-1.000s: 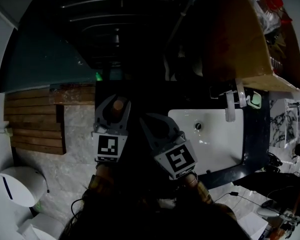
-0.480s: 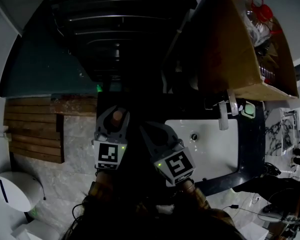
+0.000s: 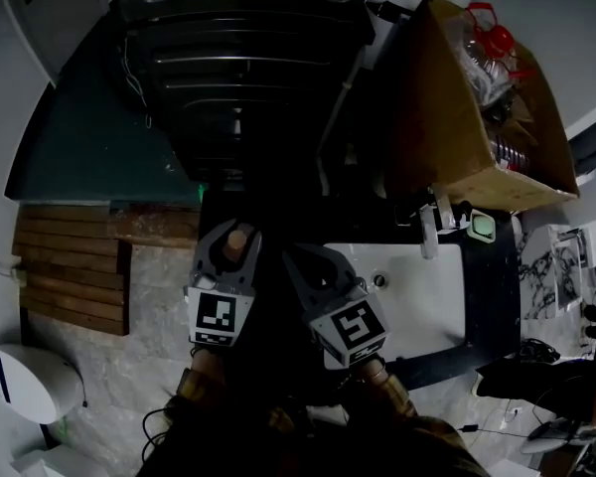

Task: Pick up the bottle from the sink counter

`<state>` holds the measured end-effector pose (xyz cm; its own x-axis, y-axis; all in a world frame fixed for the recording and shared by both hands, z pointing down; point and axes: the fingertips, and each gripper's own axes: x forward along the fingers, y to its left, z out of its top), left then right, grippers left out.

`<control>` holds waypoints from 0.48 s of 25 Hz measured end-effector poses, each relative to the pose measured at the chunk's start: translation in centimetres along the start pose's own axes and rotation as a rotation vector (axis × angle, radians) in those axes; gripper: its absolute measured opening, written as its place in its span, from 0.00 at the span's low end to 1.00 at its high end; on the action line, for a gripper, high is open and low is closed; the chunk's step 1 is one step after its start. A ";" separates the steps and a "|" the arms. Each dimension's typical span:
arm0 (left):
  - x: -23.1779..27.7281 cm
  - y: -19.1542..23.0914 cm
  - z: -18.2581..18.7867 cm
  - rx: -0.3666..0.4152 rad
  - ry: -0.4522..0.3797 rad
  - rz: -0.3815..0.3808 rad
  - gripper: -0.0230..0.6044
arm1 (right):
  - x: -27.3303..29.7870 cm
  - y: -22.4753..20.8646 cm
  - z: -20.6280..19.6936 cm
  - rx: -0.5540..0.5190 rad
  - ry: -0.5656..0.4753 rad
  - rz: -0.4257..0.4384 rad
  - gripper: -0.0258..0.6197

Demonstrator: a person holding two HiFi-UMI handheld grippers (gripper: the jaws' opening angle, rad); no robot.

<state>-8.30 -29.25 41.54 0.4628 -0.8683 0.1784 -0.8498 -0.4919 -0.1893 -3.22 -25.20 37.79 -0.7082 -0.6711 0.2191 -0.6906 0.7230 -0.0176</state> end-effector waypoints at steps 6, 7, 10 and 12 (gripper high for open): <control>-2.1 -1.0 2.5 0.021 -0.026 0.011 0.24 | -1.7 0.6 1.9 -0.026 -0.060 -0.001 0.07; -2.5 -1.2 2.8 0.025 -0.028 0.013 0.24 | -2.0 0.8 2.3 -0.028 -0.072 0.000 0.07; -3.7 -1.7 4.0 0.034 -0.037 0.015 0.24 | -2.9 1.2 3.3 -0.028 -0.102 0.006 0.07; -4.5 -2.2 5.0 0.043 -0.049 0.014 0.24 | -3.5 1.3 3.6 -0.026 -0.110 0.009 0.07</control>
<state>-7.27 -24.62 36.29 0.4639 -0.8766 0.1281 -0.8449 -0.4813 -0.2333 -2.20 -22.49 33.51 -0.7271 -0.6775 0.1110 -0.6811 0.7322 0.0071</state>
